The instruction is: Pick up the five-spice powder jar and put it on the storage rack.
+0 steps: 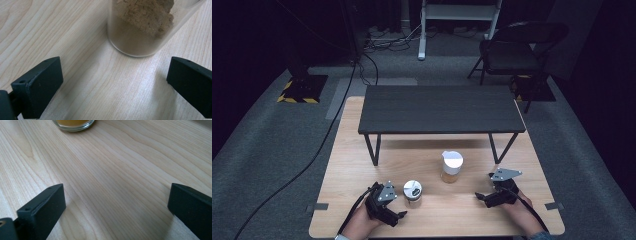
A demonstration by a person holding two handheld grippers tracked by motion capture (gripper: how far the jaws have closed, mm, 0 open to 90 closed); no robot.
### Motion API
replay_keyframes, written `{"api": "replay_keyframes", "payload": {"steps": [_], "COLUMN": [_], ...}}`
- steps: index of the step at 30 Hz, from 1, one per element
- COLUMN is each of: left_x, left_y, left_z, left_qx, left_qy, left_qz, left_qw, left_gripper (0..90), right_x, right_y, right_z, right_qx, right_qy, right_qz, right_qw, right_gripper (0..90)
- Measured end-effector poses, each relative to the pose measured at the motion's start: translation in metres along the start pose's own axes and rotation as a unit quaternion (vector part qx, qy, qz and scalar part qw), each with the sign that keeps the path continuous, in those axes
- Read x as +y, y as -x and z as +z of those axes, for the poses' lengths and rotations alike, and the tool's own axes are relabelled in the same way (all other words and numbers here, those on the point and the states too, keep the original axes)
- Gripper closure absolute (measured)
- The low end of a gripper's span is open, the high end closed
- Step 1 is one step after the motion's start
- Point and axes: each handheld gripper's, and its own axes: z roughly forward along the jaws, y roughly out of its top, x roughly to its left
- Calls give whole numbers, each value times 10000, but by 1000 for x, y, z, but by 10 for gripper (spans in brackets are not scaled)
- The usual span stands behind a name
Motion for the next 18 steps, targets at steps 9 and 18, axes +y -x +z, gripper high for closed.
{"api": "replay_keyframes", "payload": {"steps": [9,18], "left_x": [0,0], "left_y": [1,1], "left_z": [0,0], "left_qx": [19,13], "left_qy": [-15,-7], "left_qz": [-44,-37], "left_qw": [10000,10000], "left_gripper": [3,3], "right_x": [0,2], "right_y": [0,0], "right_z": [0,2], "right_qx": [-1,40], "right_qy": [-5,-13], "right_qz": [1,-31], "right_qw": [10000,10000], "right_gripper": [8,2]}}
